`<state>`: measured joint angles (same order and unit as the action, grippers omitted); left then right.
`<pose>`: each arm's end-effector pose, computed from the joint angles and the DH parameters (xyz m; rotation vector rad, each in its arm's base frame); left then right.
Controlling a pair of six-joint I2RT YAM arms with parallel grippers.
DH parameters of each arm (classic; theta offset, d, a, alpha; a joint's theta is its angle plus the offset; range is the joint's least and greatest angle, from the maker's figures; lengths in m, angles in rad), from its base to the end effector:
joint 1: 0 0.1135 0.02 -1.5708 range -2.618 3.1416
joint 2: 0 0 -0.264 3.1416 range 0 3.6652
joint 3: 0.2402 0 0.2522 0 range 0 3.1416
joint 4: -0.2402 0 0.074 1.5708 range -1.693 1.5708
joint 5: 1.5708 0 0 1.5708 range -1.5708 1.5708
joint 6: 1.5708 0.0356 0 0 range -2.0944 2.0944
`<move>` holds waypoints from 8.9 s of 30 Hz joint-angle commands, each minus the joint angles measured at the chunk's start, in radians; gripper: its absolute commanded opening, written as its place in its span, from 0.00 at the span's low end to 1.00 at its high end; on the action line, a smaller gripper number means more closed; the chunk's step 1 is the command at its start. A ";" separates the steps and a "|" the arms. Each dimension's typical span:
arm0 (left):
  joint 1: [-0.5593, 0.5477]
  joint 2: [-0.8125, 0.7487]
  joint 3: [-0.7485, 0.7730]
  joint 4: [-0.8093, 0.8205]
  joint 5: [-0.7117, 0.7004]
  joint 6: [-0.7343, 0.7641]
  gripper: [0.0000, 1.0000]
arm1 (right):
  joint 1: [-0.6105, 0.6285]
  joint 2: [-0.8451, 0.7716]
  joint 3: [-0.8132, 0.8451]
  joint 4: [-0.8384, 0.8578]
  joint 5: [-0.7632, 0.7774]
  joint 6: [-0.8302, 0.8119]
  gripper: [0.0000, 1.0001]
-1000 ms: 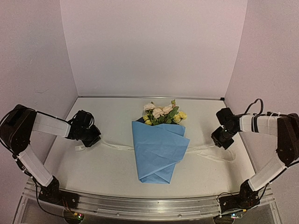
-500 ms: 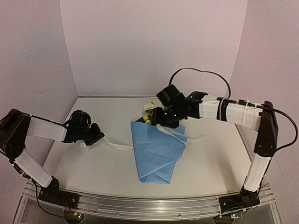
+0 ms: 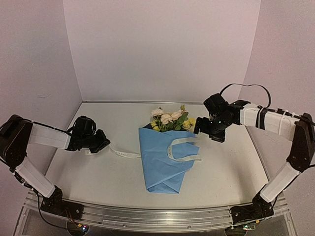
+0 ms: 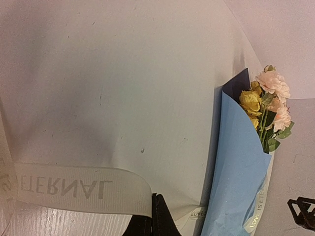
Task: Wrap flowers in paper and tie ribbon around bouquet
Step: Cross the ribbon over the folded bouquet.
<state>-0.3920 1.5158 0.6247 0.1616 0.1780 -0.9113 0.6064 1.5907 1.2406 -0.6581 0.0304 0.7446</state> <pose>0.2632 -0.1156 0.1516 -0.5334 2.3881 -0.8369 0.2754 0.1897 0.2571 0.1945 2.6415 0.4471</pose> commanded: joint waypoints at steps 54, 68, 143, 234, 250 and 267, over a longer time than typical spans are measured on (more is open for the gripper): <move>-0.002 -0.032 0.071 -0.059 -0.022 0.057 0.00 | 0.120 0.337 0.409 0.105 -0.048 0.045 0.00; -0.001 -0.015 0.072 -0.048 -0.023 0.027 0.00 | 0.356 0.550 0.540 0.172 -0.487 -0.192 0.31; 0.016 0.145 0.461 -0.501 0.449 0.226 0.00 | 0.553 0.868 0.893 -0.138 -0.065 -0.356 0.34; -0.314 0.530 0.870 -0.569 -0.043 0.499 0.50 | -0.001 0.168 0.181 0.252 -0.188 0.022 0.00; -0.314 0.513 0.886 -0.462 -0.209 0.558 0.00 | 0.003 0.150 0.176 0.243 -0.177 0.012 0.00; -0.574 0.344 0.974 -0.306 0.328 0.911 0.00 | -0.070 0.219 0.320 0.193 -0.346 -0.069 0.00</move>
<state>-0.8615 1.8412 1.4764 -0.1624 0.2583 -0.1176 0.5809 1.7898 1.4726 -0.4653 -0.2000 0.7023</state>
